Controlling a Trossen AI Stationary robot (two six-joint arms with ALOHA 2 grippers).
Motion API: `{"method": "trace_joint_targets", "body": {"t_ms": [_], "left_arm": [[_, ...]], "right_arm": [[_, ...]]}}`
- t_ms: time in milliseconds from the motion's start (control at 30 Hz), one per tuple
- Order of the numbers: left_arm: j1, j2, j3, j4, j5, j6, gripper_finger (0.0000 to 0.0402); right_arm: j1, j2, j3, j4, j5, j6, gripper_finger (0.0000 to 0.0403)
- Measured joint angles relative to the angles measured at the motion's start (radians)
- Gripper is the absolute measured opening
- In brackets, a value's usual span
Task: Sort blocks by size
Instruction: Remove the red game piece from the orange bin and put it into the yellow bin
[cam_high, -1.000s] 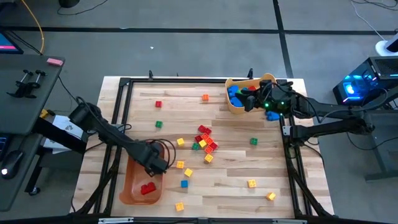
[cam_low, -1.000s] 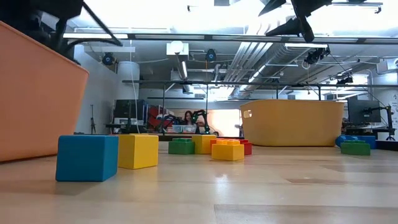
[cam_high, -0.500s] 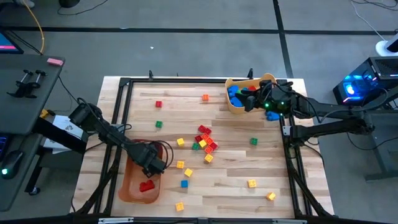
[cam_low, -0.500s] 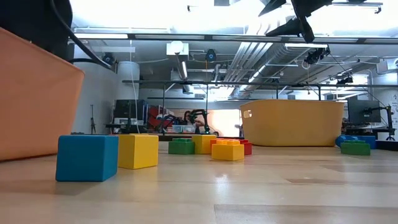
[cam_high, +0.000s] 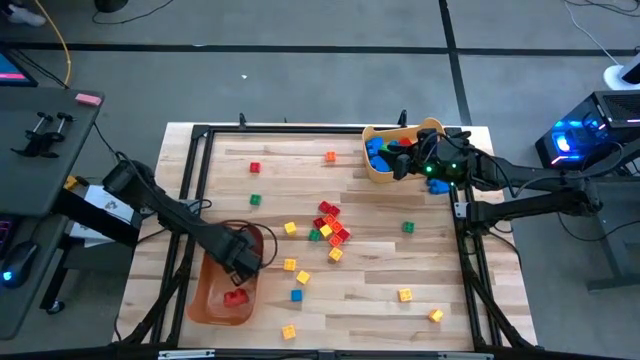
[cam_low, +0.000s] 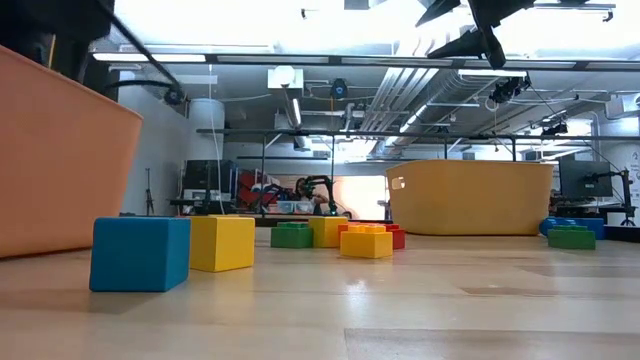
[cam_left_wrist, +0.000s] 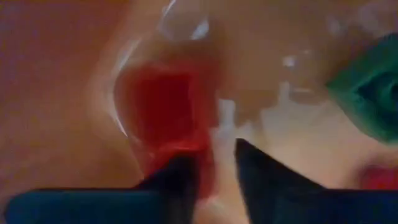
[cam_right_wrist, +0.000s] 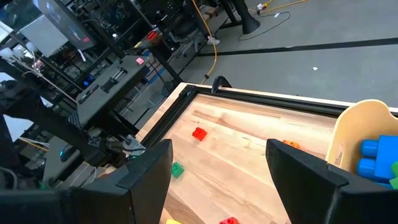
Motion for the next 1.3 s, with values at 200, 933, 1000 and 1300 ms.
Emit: {"method": "trace_joint_targets", "body": {"t_ms": [200,933,1000,1300], "left_arm": [[0.0,-0.137,0.079,-0.114,0.009,0.056,0.0009],[0.477,-0.21,0.341,0.66,-0.302,0.827,0.0001],[0.541,-0.093,0.34,0.84,-0.242,0.877,0.0001],[0.708,0.436,0.515,1.454,-0.062,0.777,0.0]], "right_arm": [[0.0,0.0,0.0,-0.001,0.0,-0.001,0.0256],[0.0,0.0,0.0,0.008,0.003,0.011,0.0256],[0.0,0.0,0.0,0.026,0.014,0.019,0.0256],[0.0,0.0,0.0,0.202,0.017,-0.039,0.0256]]}}
